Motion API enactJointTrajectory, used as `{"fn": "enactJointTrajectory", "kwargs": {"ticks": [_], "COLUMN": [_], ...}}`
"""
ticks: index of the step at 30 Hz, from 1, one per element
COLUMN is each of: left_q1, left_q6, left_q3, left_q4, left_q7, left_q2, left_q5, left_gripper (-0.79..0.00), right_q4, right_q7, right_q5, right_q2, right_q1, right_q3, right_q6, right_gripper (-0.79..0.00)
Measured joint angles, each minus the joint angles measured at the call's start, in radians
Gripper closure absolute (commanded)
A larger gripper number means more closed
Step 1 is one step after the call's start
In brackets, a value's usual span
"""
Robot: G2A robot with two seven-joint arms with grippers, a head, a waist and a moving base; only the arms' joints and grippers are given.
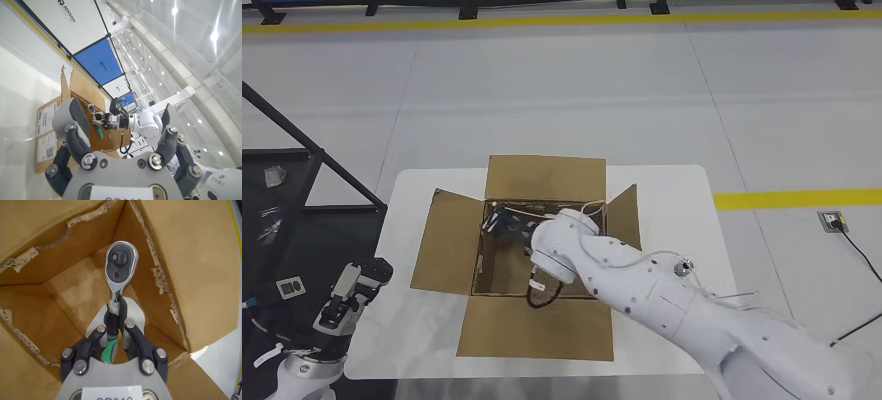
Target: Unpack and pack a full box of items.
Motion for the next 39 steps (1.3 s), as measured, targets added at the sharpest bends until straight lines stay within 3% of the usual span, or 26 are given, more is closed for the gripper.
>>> {"fn": "enactJointTrajectory", "kwargs": {"ticks": [5,18,23,30,39], "left_q1": [0.0,0.0,0.0,0.0,0.0], "left_q6": [0.0,0.0,0.0,0.0,0.0], "left_q3": [0.0,0.0,0.0,0.0,0.0], "left_q4": [0.0,0.0,0.0,0.0,0.0], "left_q7": [0.0,0.0,0.0,0.0,0.0], "left_q2": [0.0,0.0,0.0,0.0,0.0], "left_q5": [0.0,0.0,0.0,0.0,0.0], "left_gripper": [-0.785,-0.785,-0.785,-0.785,-0.785], "right_q4": [0.192,0.202,0.211,0.307,0.51], "right_q7": [-0.008,-0.006,-0.06,-0.185,-0.285], "right_q5": [0.041,0.041,-0.016,-0.084,-0.068], "right_q2": [-0.082,-0.084,-0.083,-0.105,-0.17], "right_q1": [0.012,0.013,-0.025,-0.043,-0.04], "right_q3": [-0.012,-0.011,-0.012,-0.021,-0.01], "right_q6": [-0.043,-0.041,-0.013,-0.159,-0.347], "right_gripper": [0.0,0.0,0.0,0.0,0.0]}}
